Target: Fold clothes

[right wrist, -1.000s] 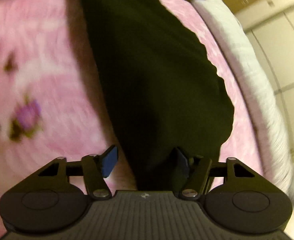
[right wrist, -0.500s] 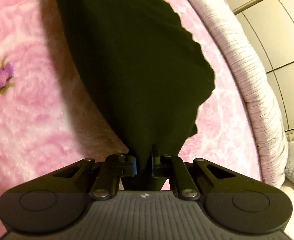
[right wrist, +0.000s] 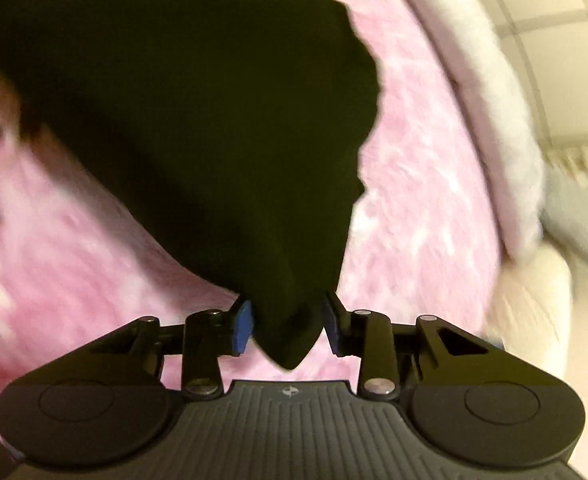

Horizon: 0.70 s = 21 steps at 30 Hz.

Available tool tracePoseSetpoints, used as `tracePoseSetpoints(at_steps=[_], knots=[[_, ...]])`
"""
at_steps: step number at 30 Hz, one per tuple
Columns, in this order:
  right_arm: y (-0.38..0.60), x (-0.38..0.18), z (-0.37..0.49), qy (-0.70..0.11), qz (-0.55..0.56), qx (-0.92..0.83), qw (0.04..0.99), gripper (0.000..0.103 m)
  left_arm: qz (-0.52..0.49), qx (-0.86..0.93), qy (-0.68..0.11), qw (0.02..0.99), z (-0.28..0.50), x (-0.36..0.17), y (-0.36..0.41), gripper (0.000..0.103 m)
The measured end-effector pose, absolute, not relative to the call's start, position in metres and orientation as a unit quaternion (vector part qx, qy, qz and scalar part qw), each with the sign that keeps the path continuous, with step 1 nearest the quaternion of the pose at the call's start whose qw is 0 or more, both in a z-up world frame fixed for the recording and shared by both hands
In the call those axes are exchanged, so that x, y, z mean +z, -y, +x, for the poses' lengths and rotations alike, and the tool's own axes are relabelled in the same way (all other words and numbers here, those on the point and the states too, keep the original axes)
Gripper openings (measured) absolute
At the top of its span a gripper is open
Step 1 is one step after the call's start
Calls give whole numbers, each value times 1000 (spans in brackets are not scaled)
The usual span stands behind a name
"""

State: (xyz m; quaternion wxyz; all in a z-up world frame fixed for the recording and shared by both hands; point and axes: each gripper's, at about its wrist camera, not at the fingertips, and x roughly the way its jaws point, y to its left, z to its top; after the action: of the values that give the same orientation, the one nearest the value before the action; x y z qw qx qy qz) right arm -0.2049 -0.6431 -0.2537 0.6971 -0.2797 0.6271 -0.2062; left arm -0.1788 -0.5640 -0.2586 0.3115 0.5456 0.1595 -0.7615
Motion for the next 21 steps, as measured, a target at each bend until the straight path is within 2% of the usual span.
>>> tracePoseSetpoints(at_steps=[3,4,7,9,11,14,21], knots=[[582,-236,-191,-619,-249,-242,704,41,560,-759,-127,307,-131,-254,552,36],[560,-232,-186,-614,-235,-249,711,46,569,-756,-102,308,-118,-254,552,37],[500,-220,-164,-598,-169,-254,742,50,594,-743,-15,307,-84,-257,559,49],[461,-209,-153,-578,-121,-251,767,59,607,-734,44,301,-69,-264,569,60],[430,-208,-136,-557,-85,-243,789,70,607,-736,95,283,-66,-277,578,63],[396,-215,-107,-545,-65,-219,807,76,601,-739,169,252,-63,-297,590,68],[349,-248,-76,-549,-81,-180,812,83,573,-727,336,174,-57,-345,621,69]])
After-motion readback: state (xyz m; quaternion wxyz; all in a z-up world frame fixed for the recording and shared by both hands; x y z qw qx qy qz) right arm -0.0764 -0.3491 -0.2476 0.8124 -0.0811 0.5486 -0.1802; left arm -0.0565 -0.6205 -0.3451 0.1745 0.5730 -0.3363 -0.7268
